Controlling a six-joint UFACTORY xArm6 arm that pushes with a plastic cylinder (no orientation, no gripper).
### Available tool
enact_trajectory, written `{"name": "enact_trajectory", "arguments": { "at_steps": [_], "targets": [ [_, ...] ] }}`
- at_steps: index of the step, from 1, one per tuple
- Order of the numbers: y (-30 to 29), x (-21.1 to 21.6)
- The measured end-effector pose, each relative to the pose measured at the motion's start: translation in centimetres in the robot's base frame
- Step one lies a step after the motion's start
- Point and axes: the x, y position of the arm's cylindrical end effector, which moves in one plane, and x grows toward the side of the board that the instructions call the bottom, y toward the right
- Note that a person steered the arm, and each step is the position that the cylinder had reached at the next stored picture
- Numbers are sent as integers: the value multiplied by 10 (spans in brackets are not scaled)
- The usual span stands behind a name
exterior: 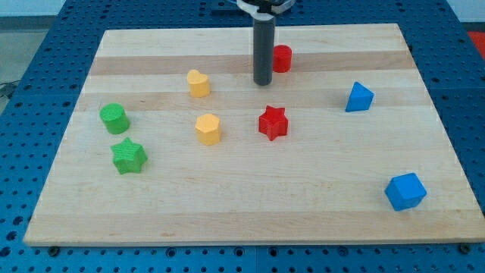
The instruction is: Place the yellow hexagon left to the yellow heart
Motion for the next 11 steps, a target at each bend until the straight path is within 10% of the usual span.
{"name": "enact_trajectory", "arguments": {
  "at_steps": [6,8,11],
  "targets": [
    [-11,153],
    [-57,152],
    [-96,33]
  ]
}}
